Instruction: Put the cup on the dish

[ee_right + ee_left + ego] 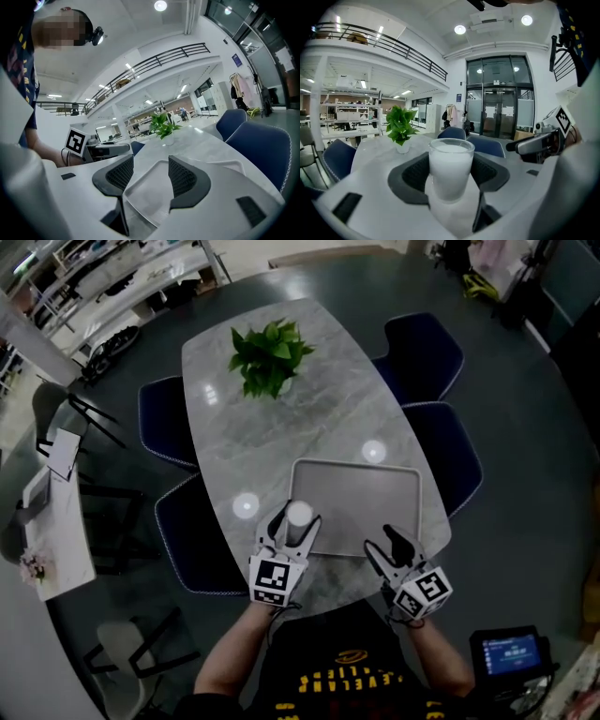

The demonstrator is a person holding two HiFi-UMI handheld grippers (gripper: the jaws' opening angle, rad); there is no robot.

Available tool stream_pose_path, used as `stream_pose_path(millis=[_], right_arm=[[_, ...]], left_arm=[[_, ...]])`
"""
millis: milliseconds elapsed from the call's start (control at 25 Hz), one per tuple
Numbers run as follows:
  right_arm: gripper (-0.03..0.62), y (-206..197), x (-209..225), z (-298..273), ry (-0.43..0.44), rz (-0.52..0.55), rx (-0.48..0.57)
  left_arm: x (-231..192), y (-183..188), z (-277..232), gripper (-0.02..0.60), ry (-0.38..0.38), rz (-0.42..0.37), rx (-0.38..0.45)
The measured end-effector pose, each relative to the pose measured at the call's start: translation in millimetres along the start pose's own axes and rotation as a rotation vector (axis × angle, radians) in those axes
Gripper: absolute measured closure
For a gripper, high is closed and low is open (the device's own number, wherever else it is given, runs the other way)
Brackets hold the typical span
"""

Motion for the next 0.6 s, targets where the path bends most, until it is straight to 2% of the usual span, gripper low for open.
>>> stream_pose_path(millis=[400, 600], right_arm=[[0.356, -15.2, 25.9, -18.3, 0.030, -0.028, -0.055], [0.356, -20.8, 33.0, -23.6, 0.044, -0.028, -0.087]], left_arm=[[-14.1, -39.6, -50.5, 0.318, 0.024, -0.003, -0.033], [-20.9, -61.0, -67.6, 0.318, 0.047, 0.018, -0.055]])
Point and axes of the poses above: the fingertips, and each gripper's own axes: z backward along the fingers, x to its right, y out of its top, the point moved 3 cm from there along z, backward along the fingers, and after that the axes turned 4 degrees about x, right-handed, at the moved point
